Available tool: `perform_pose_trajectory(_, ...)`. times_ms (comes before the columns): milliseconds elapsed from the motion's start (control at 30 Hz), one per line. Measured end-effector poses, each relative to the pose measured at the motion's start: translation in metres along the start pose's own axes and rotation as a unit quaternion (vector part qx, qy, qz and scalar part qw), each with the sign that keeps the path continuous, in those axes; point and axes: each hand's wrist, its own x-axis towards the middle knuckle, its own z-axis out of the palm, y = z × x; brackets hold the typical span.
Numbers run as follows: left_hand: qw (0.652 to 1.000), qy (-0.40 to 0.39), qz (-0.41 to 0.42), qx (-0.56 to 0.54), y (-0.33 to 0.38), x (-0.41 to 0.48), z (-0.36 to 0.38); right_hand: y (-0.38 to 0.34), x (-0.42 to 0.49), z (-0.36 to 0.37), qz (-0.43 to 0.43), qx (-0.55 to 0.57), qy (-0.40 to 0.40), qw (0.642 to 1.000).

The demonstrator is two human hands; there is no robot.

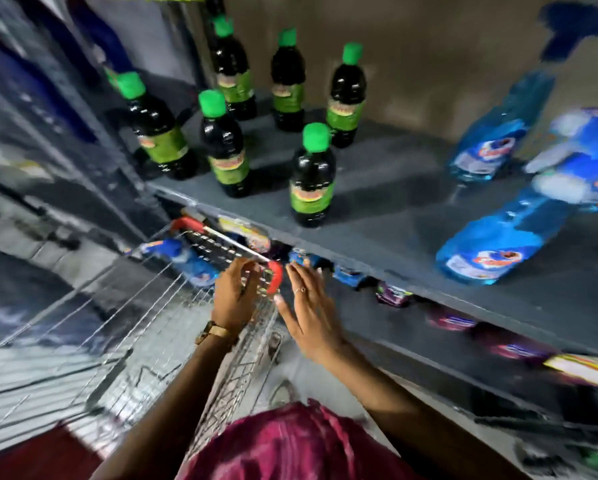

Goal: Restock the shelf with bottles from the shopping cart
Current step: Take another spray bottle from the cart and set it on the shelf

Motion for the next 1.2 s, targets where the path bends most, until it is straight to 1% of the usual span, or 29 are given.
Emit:
perform_pose_trajectory(67, 0.996, 0.010, -0.067, 0.065, -0.041, -0.007, -0.017, -0.010, 0.011, 0.036, 0.016, -0.017, -0.080, 0.997)
perform_pose_trajectory(133, 0.984, 0.012, -0.124, 0.129, -0.067, -0.006, -0.028, -0.015, 0.025, 0.066, 0.048, -0.036, -0.150, 0.987)
perform_pose_trajectory(233, 0.963, 0.020, -0.154, 0.219, -0.100, 0.013, -0.050, -0.024, 0.040, 0.105, 0.102, -0.075, -0.224, 0.966)
perform_pose_trajectory(300, 0.944, 0.022, -0.147, 0.294, -0.117, 0.035, -0.065, -0.023, 0.040, 0.120, 0.111, -0.132, -0.229, 0.958)
perform_pose_trajectory(367, 0.915, 0.013, -0.143, 0.376, -0.133, 0.060, -0.081, -0.023, 0.038, 0.128, 0.118, -0.161, -0.223, 0.954)
perform_pose_trajectory(467, 0.889, -0.051, -0.123, 0.439, -0.149, 0.091, -0.096, -0.022, 0.038, 0.129, 0.108, -0.170, -0.221, 0.954)
perform_pose_trajectory(533, 0.877, -0.084, -0.094, 0.464, -0.155, 0.101, -0.101, -0.023, 0.041, 0.128, 0.107, -0.164, -0.212, 0.958)
perform_pose_trajectory(600, 0.879, -0.084, -0.062, 0.464, -0.156, 0.102, -0.100, -0.023, 0.043, 0.127, 0.111, -0.157, -0.211, 0.958)
perform_pose_trajectory(633, 0.892, -0.076, -0.062, 0.442, -0.153, 0.100, -0.099, -0.023, 0.043, 0.126, 0.118, -0.162, -0.234, 0.951)
perform_pose_trajectory(700, 0.922, -0.050, -0.103, 0.370, -0.144, 0.093, -0.094, -0.021, 0.041, 0.124, 0.124, -0.195, -0.256, 0.939)
perform_pose_trajectory(767, 0.931, -0.037, -0.143, 0.333, -0.130, 0.087, -0.091, -0.023, 0.041, 0.122, 0.123, -0.209, -0.266, 0.933)
perform_pose_trajectory(833, 0.938, -0.034, -0.143, 0.315, -0.112, 0.085, -0.091, -0.025, 0.043, 0.118, 0.131, -0.200, -0.268, 0.933)
perform_pose_trajectory(900, 0.950, -0.012, -0.123, 0.287, -0.087, 0.083, -0.096, -0.022, 0.043, 0.115, 0.129, -0.166, -0.265, 0.941)
perform_pose_trajectory(933, 0.957, 0.000, -0.098, 0.272, -0.073, 0.080, -0.100, -0.018, 0.041, 0.112, 0.127, -0.128, -0.258, 0.949)
perform_pose_trajectory(1000, 0.967, 0.013, -0.002, 0.255, -0.039, 0.070, -0.110, -0.012, 0.038, 0.104, 0.130, -0.005, -0.224, 0.966)
perform_pose_trajectory(1033, 0.967, 0.007, 0.053, 0.250, -0.019, 0.064, -0.116, -0.013, 0.037, 0.098, 0.136, 0.064, -0.199, 0.968)
perform_pose_trajectory(1100, 0.963, -0.018, 0.145, 0.225, 0.025, 0.052, -0.129, -0.023, 0.038, 0.082, 0.161, 0.180, -0.153, 0.958)
perform_pose_trajectory(1167, 0.960, -0.037, 0.211, 0.180, 0.071, 0.044, -0.135, -0.036, 0.039, 0.058, 0.192, 0.286, -0.121, 0.931)
perform_pose_trajectory(1200, 0.961, -0.038, 0.230, 0.146, 0.092, 0.040, -0.135, -0.040, 0.039, 0.046, 0.202, 0.335, -0.094, 0.916)
